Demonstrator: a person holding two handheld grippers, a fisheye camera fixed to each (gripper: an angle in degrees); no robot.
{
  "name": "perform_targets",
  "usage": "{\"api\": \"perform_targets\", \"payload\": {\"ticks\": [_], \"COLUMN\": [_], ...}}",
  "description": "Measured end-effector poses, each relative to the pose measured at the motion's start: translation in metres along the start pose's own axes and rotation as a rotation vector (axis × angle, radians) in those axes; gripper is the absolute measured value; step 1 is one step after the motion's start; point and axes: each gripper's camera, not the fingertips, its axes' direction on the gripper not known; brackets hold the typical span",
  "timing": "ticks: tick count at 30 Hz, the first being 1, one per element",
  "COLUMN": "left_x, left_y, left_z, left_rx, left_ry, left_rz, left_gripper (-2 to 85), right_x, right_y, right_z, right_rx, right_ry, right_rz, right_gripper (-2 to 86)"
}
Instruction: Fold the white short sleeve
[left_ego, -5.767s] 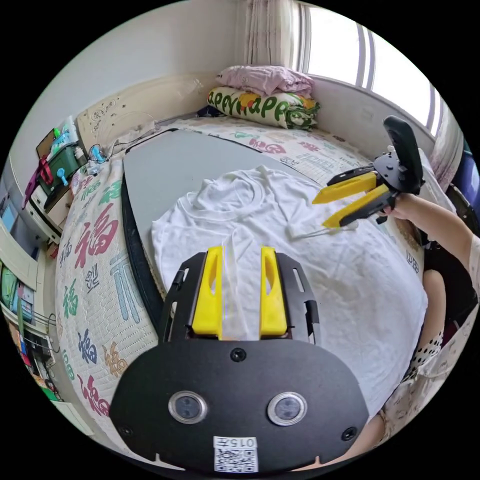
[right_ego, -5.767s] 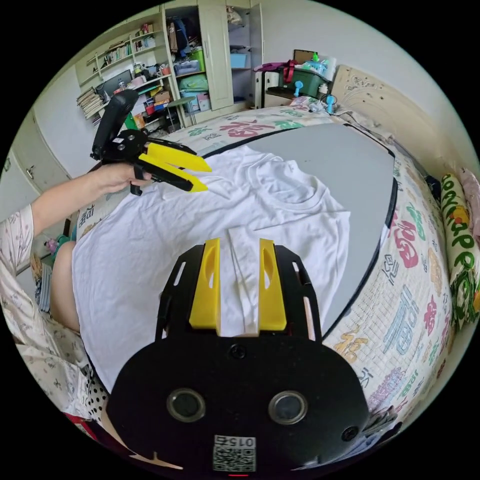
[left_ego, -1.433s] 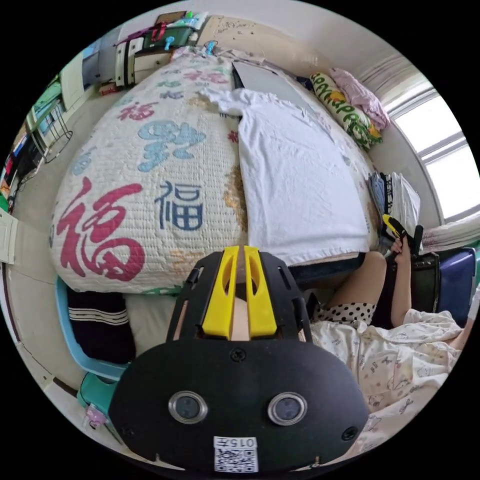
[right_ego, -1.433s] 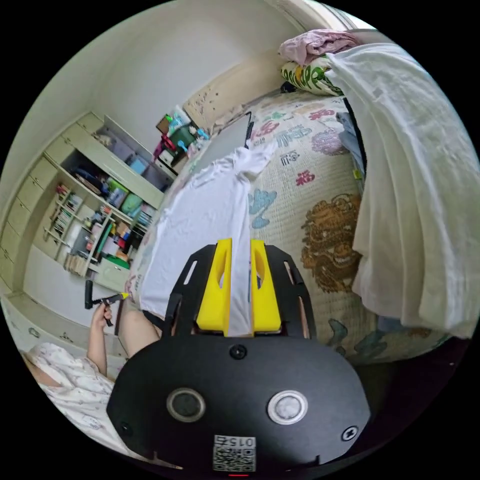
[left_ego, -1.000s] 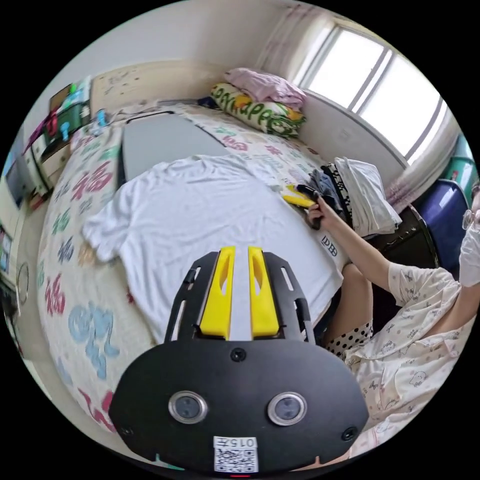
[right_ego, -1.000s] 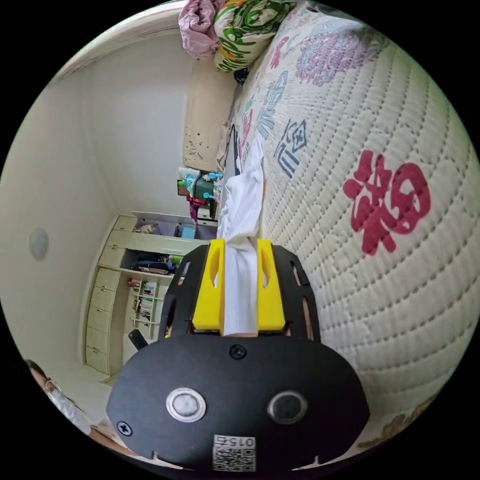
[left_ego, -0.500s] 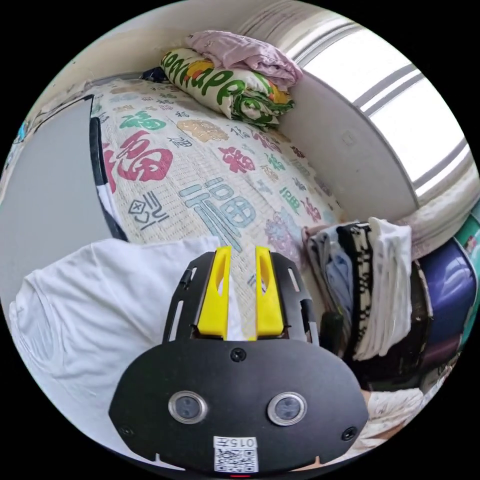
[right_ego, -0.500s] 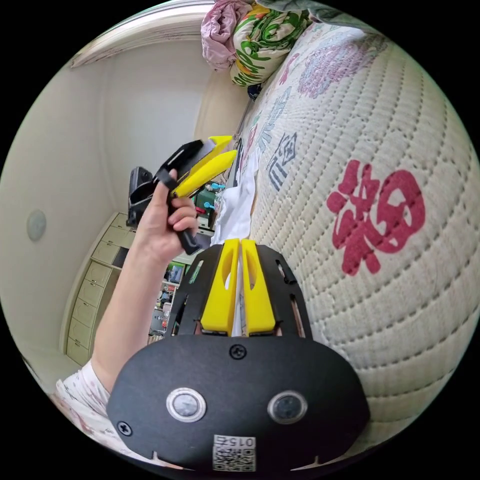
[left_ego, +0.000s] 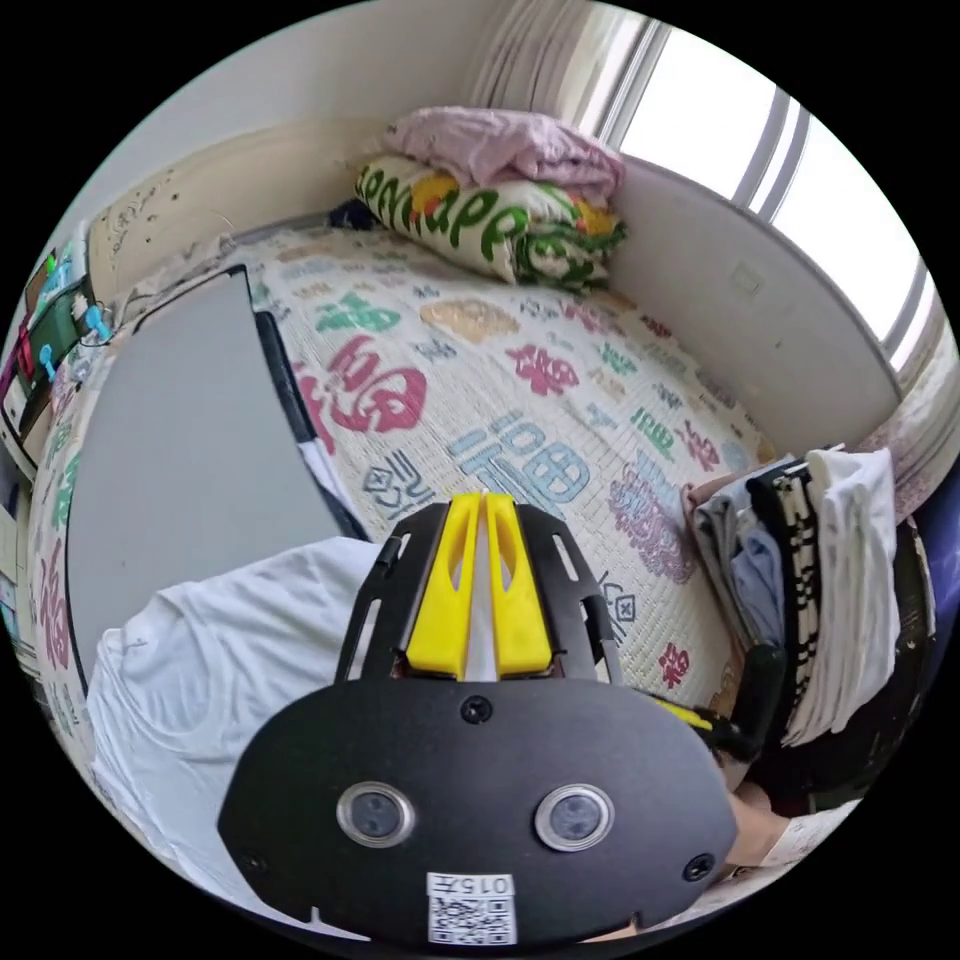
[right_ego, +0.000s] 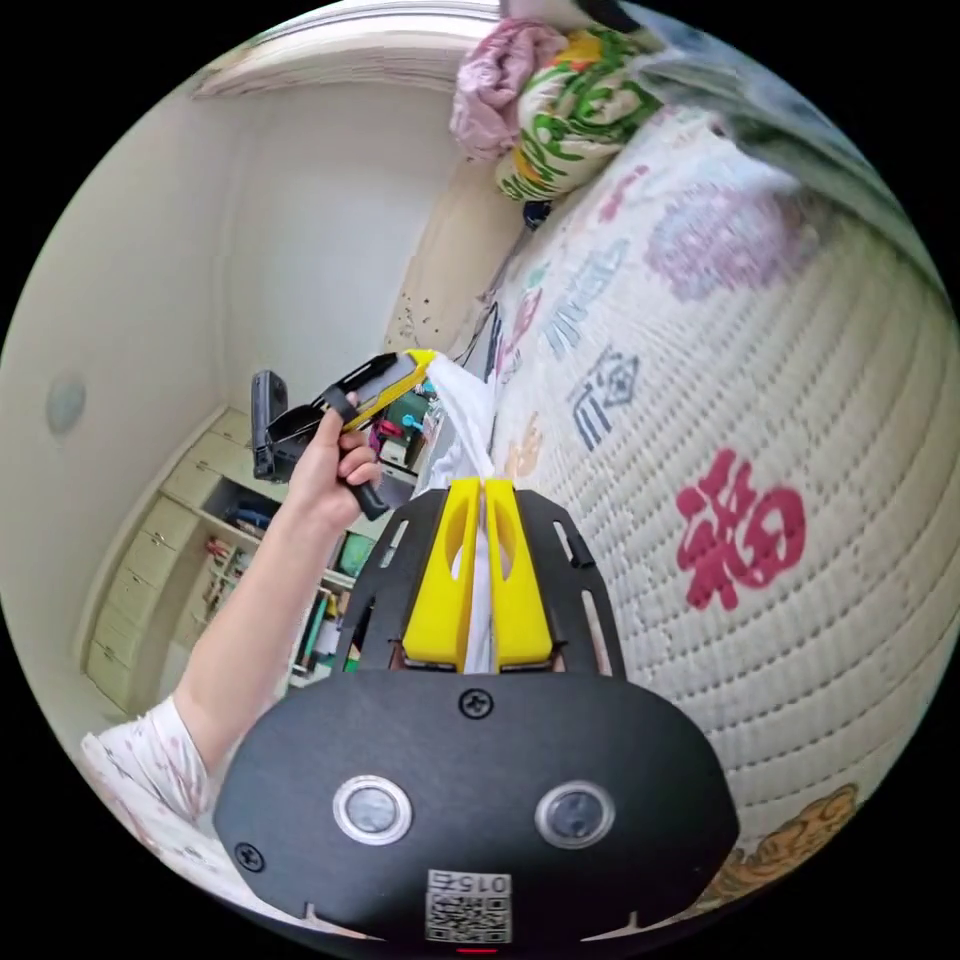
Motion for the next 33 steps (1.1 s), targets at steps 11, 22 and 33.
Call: {"api": "perform_targets", "payload": {"ticks": [11,22,33], "left_x": [-0.137,-0.164,-0.132], "left_y": [0.195,0.194,0.150], "left_z": [-0.145,-0.071,0.104], "left_rx": [-0.071,-0.058,-0.125], "left_ry": [-0.058,-0.020,-0.029], "left_rz": [-0.003,-0.105,-0.153], "left_gripper": [1.6,8.9,8.5], "right_x": [-0.071,0.058,0.265], "right_y": [0.133,0.220,0.217], "right_z": [0.103,0.149,0.166], "right_rx": [-0.501,-0.485,-0.478], "right_ry": [0.015,0.328,0.277], "right_rz": [-0.626,-0.786,-0.567], "right_gripper": [4.2,10.1,3.5]}}
